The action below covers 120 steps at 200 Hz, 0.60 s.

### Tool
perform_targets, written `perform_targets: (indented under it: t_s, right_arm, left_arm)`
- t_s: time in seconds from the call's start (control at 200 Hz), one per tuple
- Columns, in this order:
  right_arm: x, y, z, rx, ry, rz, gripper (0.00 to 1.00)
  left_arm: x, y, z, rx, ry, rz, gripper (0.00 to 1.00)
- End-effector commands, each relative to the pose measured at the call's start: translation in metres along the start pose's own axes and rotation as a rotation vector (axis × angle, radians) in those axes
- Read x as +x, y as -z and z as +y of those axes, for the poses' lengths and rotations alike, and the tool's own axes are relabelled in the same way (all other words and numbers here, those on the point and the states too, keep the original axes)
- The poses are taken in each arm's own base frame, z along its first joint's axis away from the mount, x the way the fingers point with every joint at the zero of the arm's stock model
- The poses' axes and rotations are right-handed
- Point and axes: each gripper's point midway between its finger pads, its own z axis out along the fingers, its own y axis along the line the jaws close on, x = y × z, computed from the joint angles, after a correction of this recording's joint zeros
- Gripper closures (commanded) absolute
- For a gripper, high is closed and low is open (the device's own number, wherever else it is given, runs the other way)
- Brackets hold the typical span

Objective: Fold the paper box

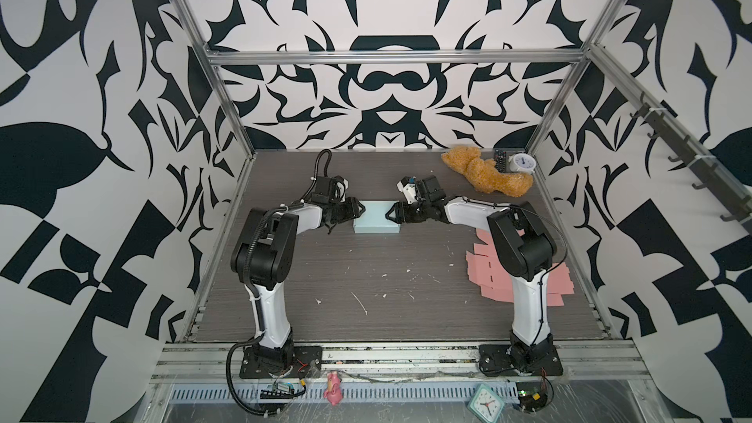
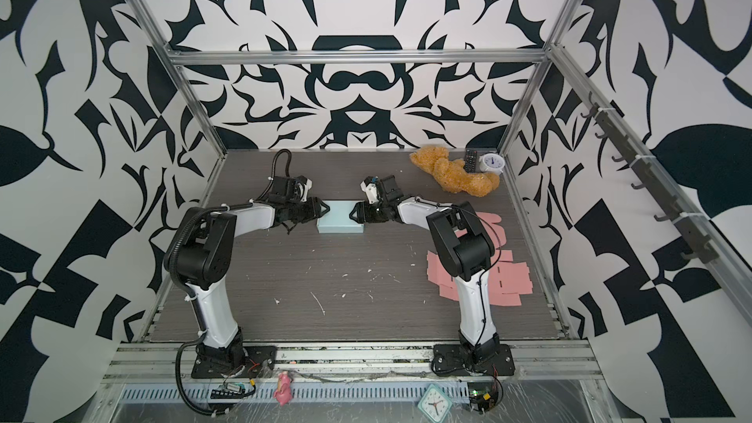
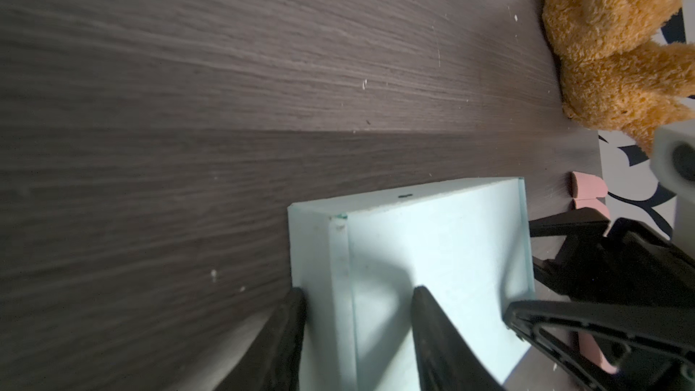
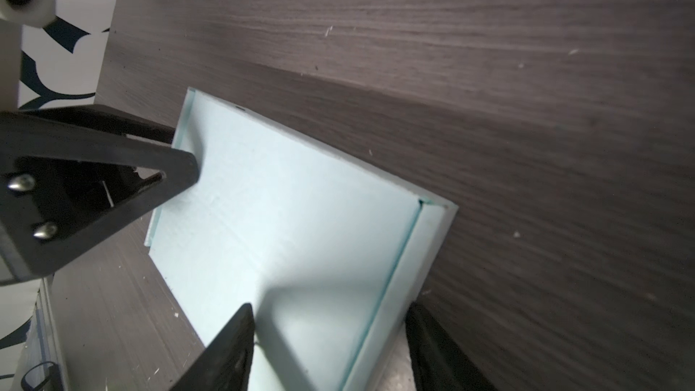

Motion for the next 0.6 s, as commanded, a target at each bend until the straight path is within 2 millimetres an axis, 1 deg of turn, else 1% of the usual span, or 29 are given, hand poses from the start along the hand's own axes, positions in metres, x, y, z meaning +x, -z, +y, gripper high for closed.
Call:
perform_targets:
  t_s: [0.0, 0.2, 0.375, 0.555, 0.595]
  right_arm:
    - [-0.024, -0.004, 0.037, -0.131, 0.064, -0.046, 0.35]
    - [-0.037, -0.01, 0.027, -0.128, 0.048, -0.068, 0.35]
    - [-0.041, -0.011, 0.02, -0.12, 0.04, -0.073, 0.34]
    - [-0.044, -0.009, 0.015, -0.103, 0.028, -0.089, 0.28]
    - [-0.044, -0.008, 0.014, -0.102, 0.027, -0.091, 0.25]
  left_arm:
    - [0.014, -0.016, -0.015, 0.078, 0.002, 0.067, 0.52]
    - [0.004, -0.026, -0.006, 0.077, 0.02, 0.041, 0.52]
    - [-0.002, -0.031, 0.0, 0.087, 0.045, 0.024, 0.51]
    - [-0.007, -0.032, 0.004, 0.102, 0.065, 0.011, 0.5]
    - [-0.007, -0.032, 0.004, 0.101, 0.065, 0.011, 0.5]
